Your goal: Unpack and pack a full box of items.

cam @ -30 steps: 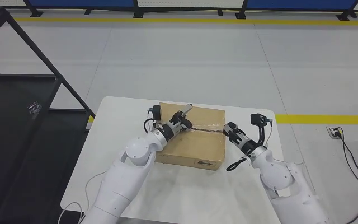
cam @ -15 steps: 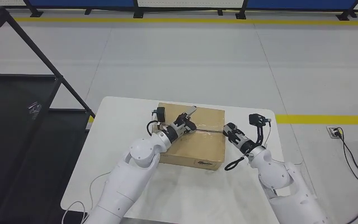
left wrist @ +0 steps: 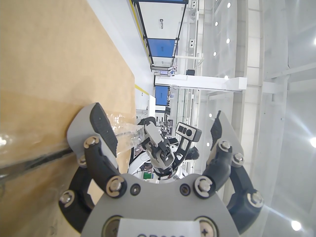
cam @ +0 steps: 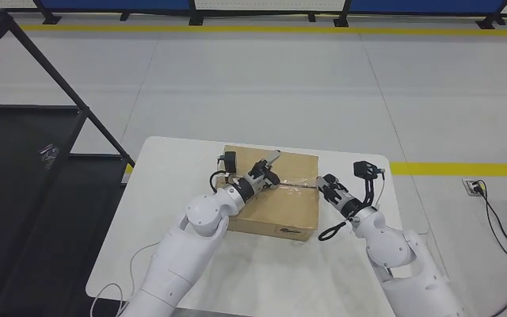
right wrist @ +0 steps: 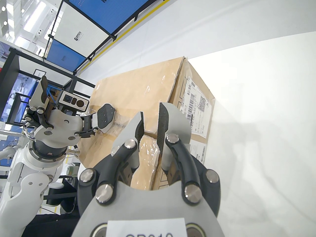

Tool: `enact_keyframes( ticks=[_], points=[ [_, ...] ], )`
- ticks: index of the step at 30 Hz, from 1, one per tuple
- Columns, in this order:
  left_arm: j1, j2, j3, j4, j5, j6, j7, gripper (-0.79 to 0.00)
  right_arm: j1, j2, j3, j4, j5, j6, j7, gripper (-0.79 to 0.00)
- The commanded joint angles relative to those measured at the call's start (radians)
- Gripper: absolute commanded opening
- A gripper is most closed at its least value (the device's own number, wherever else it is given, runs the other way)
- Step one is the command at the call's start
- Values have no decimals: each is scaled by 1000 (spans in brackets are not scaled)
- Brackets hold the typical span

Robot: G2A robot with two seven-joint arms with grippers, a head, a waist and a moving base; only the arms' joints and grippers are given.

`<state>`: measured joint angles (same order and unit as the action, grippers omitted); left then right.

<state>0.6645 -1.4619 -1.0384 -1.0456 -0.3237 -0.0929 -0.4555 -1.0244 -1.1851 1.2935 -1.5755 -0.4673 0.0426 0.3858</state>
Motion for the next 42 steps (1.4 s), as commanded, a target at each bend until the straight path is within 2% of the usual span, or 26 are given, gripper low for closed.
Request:
enact_keyframes(
  ticks=[1, 7, 10, 12, 19, 30, 42],
  points=[
    [1, -1, -2, -1, 2, 1, -1, 0, -4, 1, 9, -4, 0, 3, -4, -597],
    [7, -2, -7, -7, 7, 2, -2, 0, -26, 0, 41, -22, 22, 31, -39, -597],
    [9, -3, -9, -13, 10, 4, -5, 0, -40, -4, 59, -39, 74, 35, -77, -573],
    [11, -4, -9, -17, 12, 5, -3, 0, -46, -5, 69, -44, 93, 26, -91, -591],
    [8, -15, 7, -21, 5, 8, 4, 0, -68, -9, 88, -39, 145, -9, -131, -582],
    [-22, -44, 54, 35, -28, -36, -2, 0, -143, -5, 157, -42, 206, -83, -159, -570],
    [-76, -95, 126, 126, -61, -73, 34, 0, -199, 0, 216, -38, 246, -136, -154, -570]
  ],
)
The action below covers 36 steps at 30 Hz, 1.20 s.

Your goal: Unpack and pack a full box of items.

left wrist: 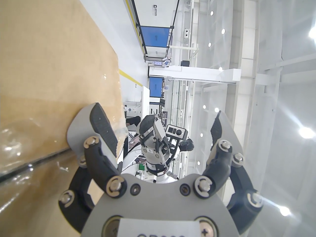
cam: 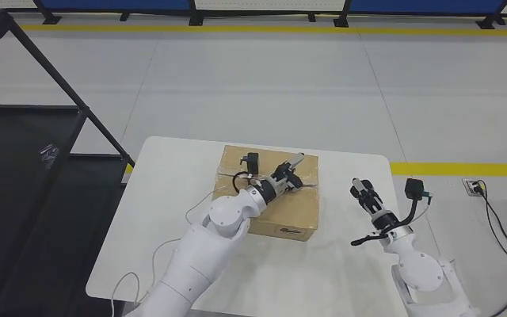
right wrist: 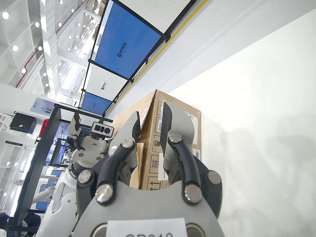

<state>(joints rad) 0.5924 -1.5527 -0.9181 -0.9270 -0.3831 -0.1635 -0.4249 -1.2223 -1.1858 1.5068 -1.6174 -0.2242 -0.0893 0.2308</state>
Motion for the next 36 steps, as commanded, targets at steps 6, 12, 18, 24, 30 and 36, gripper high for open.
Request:
enact_keyframes(
  ticks=[6, 12, 18, 24, 30, 36],
  points=[
    [-30, -31, 40, 52, -2, -15, 22, 0, -4, 2, 21, 31, 20, -28, 11, -566],
    [-60, -61, 72, 104, -12, -27, 34, 0, -10, 4, 45, 54, 36, -49, 19, -570],
    [-82, -91, 97, 149, -25, -43, 34, 0, -14, 6, 63, 70, 45, -62, 28, -566],
    [-97, -112, 107, 184, -26, -63, 39, 0, -2, 7, 66, 87, 54, -70, 41, -560],
    [-106, -105, 68, 170, 8, -105, 44, 0, 46, 3, 47, 112, 80, -75, 49, -533],
    [-62, -53, -38, 39, 132, -142, 73, 0, 131, -3, -6, 132, 111, -67, 109, -533]
  ],
)
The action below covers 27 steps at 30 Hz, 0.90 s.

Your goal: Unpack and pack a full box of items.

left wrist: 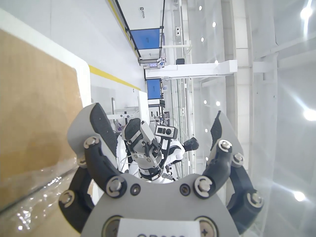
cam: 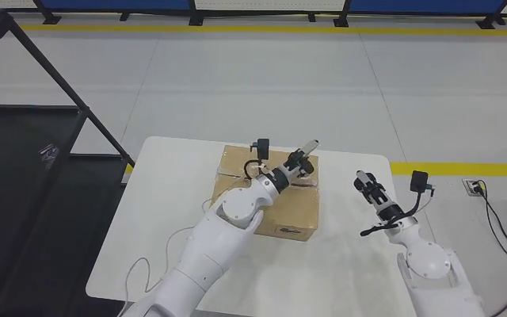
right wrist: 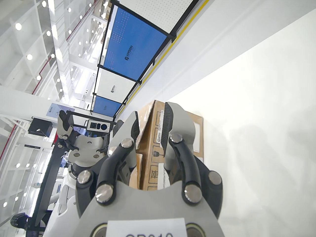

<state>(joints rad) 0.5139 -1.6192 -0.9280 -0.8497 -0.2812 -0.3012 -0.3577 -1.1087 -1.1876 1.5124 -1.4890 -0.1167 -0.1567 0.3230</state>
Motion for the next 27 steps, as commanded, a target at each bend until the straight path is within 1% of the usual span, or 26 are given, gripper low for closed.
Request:
enact_keyframes(
  ticks=[1, 4, 6, 9, 10, 13, 16, 20, 23, 24, 27],
  points=[
    [35, 25, -54, -76, 52, -3, 8, 0, 33, -2, -26, 6, 12, -4, 38, -533],
    [108, 65, -155, -220, 120, 8, 14, 0, 83, -5, -58, 24, 43, -18, 118, -539],
    [177, 91, -230, -332, 174, 23, 15, 0, 113, -6, -82, 35, 69, -22, 182, -554],
    [283, 127, -345, -494, 263, 50, 16, 0, 164, -7, -114, 60, 102, -4, 288, -557],
    [318, 136, -382, -540, 288, 56, 19, 0, 182, -8, -126, 69, 103, 9, 311, -557],
    [410, 158, -479, -649, 334, 64, 22, 0, 227, -14, -169, 96, 95, 60, 323, -585],
    [486, 172, -552, -728, 348, 63, 30, 0, 271, -23, -220, 129, 93, 115, 334, -600],
    [565, 186, -632, -788, 348, 59, 44, 0, 320, -34, -281, 173, 86, 173, 363, -582],
    [600, 191, -666, -807, 321, 56, 60, 0, 347, -42, -315, 201, 91, 208, 373, -579],
    [609, 192, -677, -810, 312, 53, 59, 0, 357, -45, -326, 207, 92, 219, 378, -566],
    [628, 198, -707, -812, 284, 46, 58, 0, 376, -52, -354, 220, 95, 234, 376, -570]
  ],
)
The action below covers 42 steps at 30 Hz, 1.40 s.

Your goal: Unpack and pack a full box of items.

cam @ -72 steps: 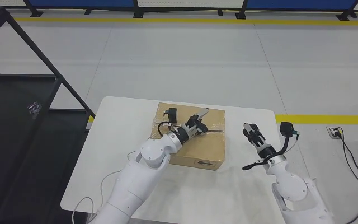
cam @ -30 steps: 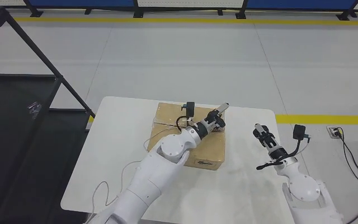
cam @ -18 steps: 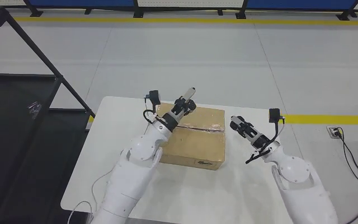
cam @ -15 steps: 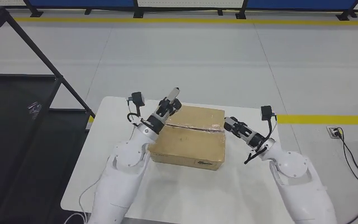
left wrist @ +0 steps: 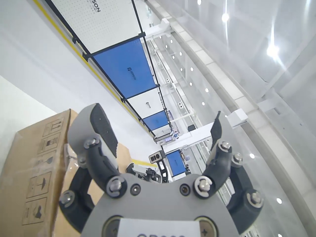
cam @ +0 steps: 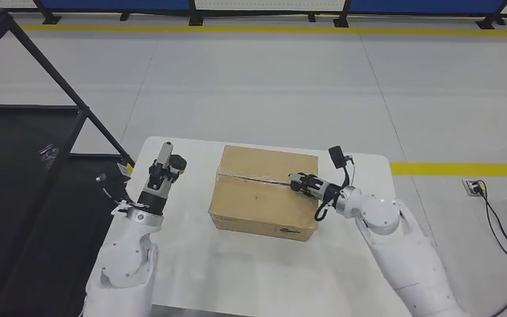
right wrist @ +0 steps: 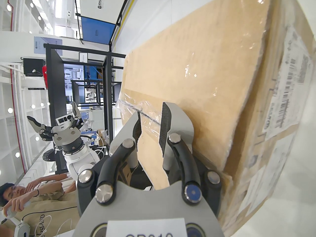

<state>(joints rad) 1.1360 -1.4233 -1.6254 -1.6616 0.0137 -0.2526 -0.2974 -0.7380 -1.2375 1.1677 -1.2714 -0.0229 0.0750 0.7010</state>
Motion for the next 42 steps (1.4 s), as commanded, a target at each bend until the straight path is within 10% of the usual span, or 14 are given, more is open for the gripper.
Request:
enact_keyframes(
  ticks=[1, 42],
  points=[
    [9, 3, -18, 0, -22, -3, -4, 0, 11, -5, -17, 4, 2, 3, -2, -570],
    [136, 51, -162, -19, -204, -65, -22, 0, 386, -243, -459, 379, 90, 82, -103, -600]
  ],
)
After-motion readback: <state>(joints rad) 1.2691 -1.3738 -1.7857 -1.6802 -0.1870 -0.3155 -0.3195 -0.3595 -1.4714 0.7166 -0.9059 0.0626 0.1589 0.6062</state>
